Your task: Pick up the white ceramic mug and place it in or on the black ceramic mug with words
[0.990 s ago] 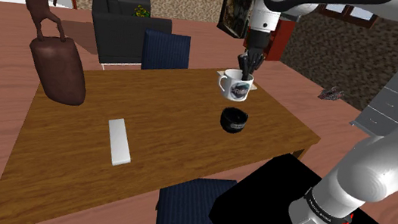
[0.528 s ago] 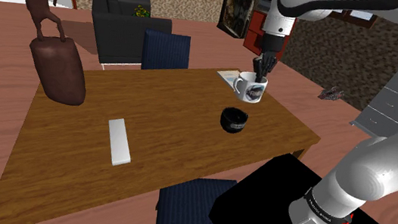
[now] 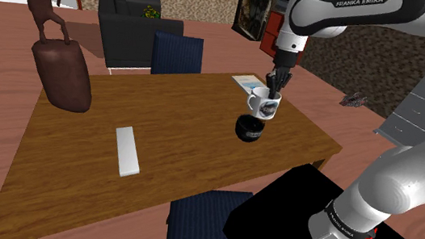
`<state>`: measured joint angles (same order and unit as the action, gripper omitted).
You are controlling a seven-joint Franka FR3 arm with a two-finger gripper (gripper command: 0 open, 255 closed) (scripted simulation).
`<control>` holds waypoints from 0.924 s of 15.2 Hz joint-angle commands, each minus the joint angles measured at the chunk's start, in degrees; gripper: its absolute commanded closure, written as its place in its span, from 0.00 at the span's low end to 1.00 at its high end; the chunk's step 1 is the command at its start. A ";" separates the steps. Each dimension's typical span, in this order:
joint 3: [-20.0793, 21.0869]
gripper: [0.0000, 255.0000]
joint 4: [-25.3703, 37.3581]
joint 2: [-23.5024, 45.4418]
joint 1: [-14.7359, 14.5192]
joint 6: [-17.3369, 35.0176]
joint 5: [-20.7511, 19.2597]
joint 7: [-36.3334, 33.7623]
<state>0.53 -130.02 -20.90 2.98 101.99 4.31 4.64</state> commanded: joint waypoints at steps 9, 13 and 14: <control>0.00 1.00 -5.19 1.24 0.01 6.45 0.12 0.51; 0.00 1.00 -5.18 1.24 0.01 6.45 0.12 0.51; 0.00 1.00 -5.18 1.24 0.01 6.45 0.12 0.51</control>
<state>0.52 -135.20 -19.65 3.00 108.42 4.43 5.15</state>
